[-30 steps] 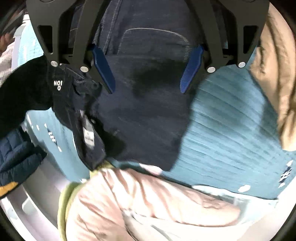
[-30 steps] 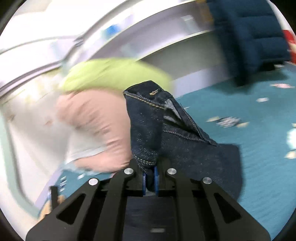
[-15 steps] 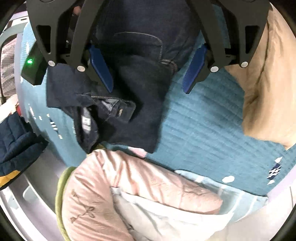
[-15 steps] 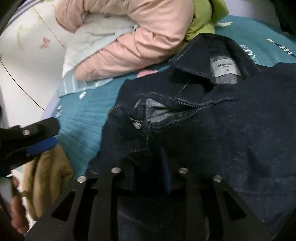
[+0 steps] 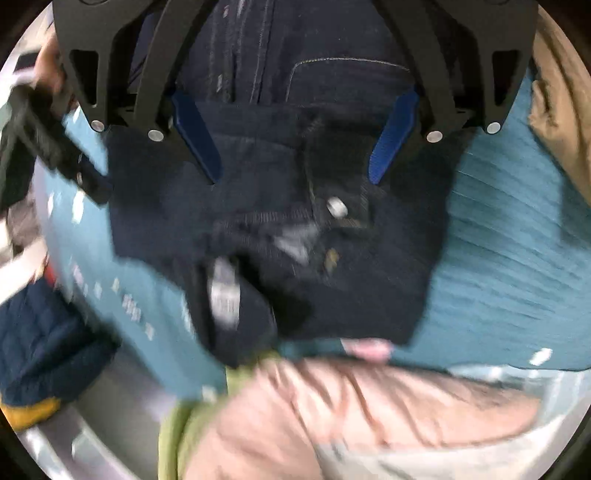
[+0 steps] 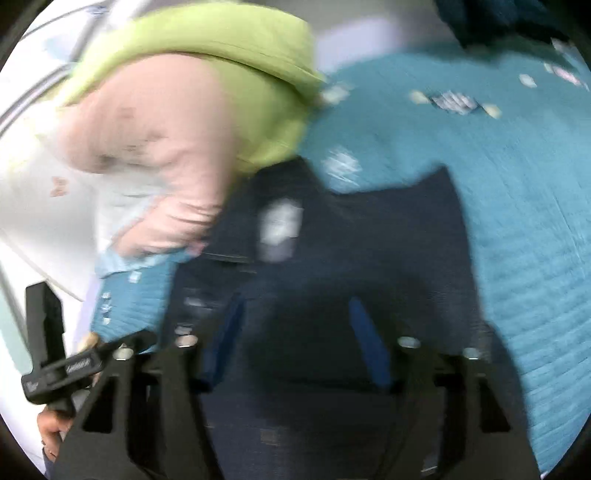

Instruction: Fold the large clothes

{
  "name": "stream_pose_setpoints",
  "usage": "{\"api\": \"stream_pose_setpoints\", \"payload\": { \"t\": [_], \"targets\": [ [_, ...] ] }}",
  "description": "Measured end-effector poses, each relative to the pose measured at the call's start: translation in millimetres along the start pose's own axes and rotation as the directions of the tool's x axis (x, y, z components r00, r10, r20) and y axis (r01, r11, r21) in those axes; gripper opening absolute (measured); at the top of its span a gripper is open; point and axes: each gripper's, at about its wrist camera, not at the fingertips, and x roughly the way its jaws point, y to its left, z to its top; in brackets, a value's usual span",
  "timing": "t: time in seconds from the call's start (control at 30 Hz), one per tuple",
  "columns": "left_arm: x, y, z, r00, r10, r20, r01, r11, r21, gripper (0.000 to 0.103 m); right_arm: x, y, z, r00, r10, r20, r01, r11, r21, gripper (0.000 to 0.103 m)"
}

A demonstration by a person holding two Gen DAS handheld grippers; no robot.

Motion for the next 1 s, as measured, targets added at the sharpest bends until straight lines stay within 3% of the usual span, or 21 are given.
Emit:
{"api": "stream_pose_setpoints", "payload": {
  "t": [0.07,0.1,0.2,0.37,0.43,0.5,0.53,0.57,0.7,0.83,1.0],
  "targets": [
    [26.8,-2.8,-0.2,0.998,0.028,-0.057,-0.027,1.000,0.010,0.083,16.2,-28.9,3.5,0.996,-0.065,-0.058,0.066,0.997,0.028,0.008],
    [34.9,-2.2,0.0,0.997,0.039,-0.069,-0.039,0.999,0.006,0.083,19.8,-43.0,4.2,0.994,-0.090,-0.064,0.093,0.994,0.049,0.000],
    [46.8,-11.6,2.2,0.997,0.044,-0.059,-0.044,0.999,0.014,0.089,20.9,-75.9,6.5,0.994,-0.102,-0.040,0.106,0.986,0.132,0.000],
    [52.4,-24.2,6.6,0.995,0.071,-0.065,-0.067,0.996,0.064,0.092,24.9,-67.5,10.8,0.990,-0.132,-0.055,0.137,0.985,0.106,0.000],
    [38.7,-15.9,12.1,0.999,0.002,-0.041,0.000,0.999,0.051,0.092,14.6,-59.2,15.3,0.993,-0.102,-0.054,0.107,0.990,0.089,0.010],
    [16.7,-2.9,23.0,0.999,-0.041,0.017,0.041,0.999,0.027,0.092,-0.1,-50.3,20.8,0.998,-0.061,-0.020,0.062,0.995,0.073,0.029],
    [5.4,5.9,31.3,0.998,-0.035,0.056,0.034,0.999,0.019,0.092,-8.6,-46.7,27.1,0.999,-0.047,0.008,0.046,0.997,0.062,0.052],
    [-1.5,13.9,38.3,0.997,-0.021,0.080,0.020,1.000,0.008,0.092,-14.7,-44.1,34.3,0.998,-0.059,0.034,0.057,0.997,0.049,0.062],
    [-3.5,61.3,78.8,0.992,0.093,0.082,-0.086,0.992,-0.089,0.092,-10.1,-42.7,68.4,0.992,-0.117,0.039,0.116,0.993,0.034,0.065],
    [25.1,95.6,103.0,0.993,0.119,-0.014,-0.119,0.980,-0.160,0.092,15.5,-60.1,90.9,0.991,-0.130,-0.012,0.131,0.986,0.105,0.066],
    [60.8,101.3,119.5,0.982,0.167,-0.090,-0.177,0.976,-0.128,0.092,35.4,-77.4,107.0,0.993,-0.110,-0.037,0.115,0.975,0.189,0.066]
  ]
}}
